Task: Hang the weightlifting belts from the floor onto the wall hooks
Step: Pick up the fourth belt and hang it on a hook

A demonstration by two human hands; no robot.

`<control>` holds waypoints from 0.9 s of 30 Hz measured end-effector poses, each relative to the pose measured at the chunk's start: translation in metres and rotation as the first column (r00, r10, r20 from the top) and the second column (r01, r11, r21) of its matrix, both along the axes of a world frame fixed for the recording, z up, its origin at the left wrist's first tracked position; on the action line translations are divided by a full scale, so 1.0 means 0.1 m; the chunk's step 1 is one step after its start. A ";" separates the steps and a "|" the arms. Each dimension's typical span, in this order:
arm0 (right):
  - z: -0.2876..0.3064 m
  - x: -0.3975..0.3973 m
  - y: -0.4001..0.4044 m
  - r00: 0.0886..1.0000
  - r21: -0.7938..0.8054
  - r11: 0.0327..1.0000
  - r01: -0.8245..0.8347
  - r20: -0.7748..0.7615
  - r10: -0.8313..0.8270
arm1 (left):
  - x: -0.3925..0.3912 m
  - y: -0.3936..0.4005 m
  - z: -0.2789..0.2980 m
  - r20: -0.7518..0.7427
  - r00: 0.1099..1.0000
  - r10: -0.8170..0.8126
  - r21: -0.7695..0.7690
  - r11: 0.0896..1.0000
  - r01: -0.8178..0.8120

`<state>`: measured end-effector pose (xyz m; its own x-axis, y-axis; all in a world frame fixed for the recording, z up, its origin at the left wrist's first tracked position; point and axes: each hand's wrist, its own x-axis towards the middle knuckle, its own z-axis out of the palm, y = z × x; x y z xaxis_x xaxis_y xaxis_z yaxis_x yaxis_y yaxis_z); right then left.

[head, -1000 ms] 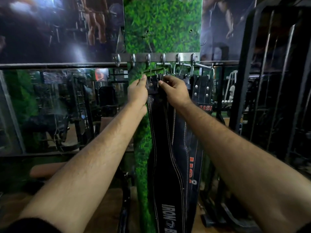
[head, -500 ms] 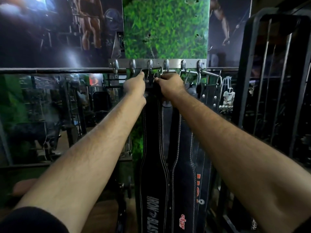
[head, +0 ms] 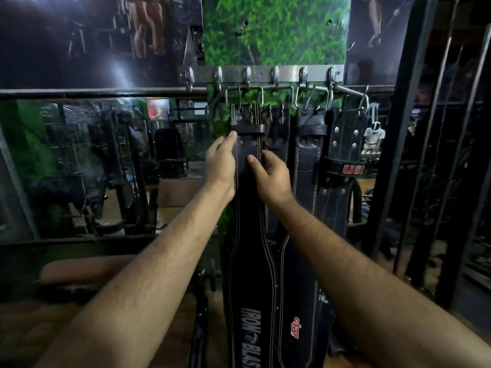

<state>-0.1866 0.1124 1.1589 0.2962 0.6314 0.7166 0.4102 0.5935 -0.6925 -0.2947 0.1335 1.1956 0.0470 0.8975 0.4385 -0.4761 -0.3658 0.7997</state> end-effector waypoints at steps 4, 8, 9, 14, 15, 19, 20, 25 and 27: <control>-0.13 0.03 -0.04 0.999 -0.023 1.000 -0.013 -0.042 0.012 | 0.04 -0.16 -0.35 -0.131 0.987 0.088 0.101 0.992 -0.075; -0.56 0.04 0.00 0.997 -0.046 0.998 -0.053 -0.049 0.051 | 0.02 -0.12 -0.71 -0.159 0.979 0.124 0.096 0.989 -0.109; -0.71 0.07 0.01 0.997 -0.058 0.996 -0.064 -0.050 0.061 | 0.02 -0.11 -0.85 -0.184 0.973 0.141 0.084 0.988 -0.127; -1.32 0.11 0.02 0.992 -0.162 0.981 -0.109 -0.084 0.096 | -0.08 -0.09 -1.53 -0.240 0.962 0.134 0.039 0.991 -0.129; -1.42 0.09 -0.01 0.991 -0.187 0.976 -0.115 -0.092 0.099 | -0.11 -0.08 -1.61 -0.251 0.956 0.149 0.044 0.989 -0.142; -1.97 0.07 -0.19 0.972 -0.293 0.935 -0.200 -0.182 0.151 | -0.24 -0.18 -2.12 -0.344 0.937 0.064 -0.008 0.997 -0.071; -2.13 0.08 -0.23 0.962 -0.320 0.920 -0.228 -0.218 0.163 | -0.28 -0.21 -2.29 -0.348 0.937 0.042 -0.046 0.997 -0.062; -2.93 0.09 -0.31 0.951 -0.465 0.843 -0.270 -0.268 0.157 | -0.44 -0.23 -3.09 -0.514 0.858 -0.012 -0.187 0.977 -0.099; -3.26 0.07 -0.35 0.948 -0.519 0.806 -0.283 -0.277 0.155 | -0.48 -0.23 -3.39 -0.576 0.814 -0.077 -0.263 0.960 -0.095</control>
<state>-0.1796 0.0777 0.8334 0.2043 0.9641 0.1698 0.1221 0.1470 -0.9816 -0.3424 0.1108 0.8562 0.2047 0.9758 0.0766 0.1055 -0.0998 0.9894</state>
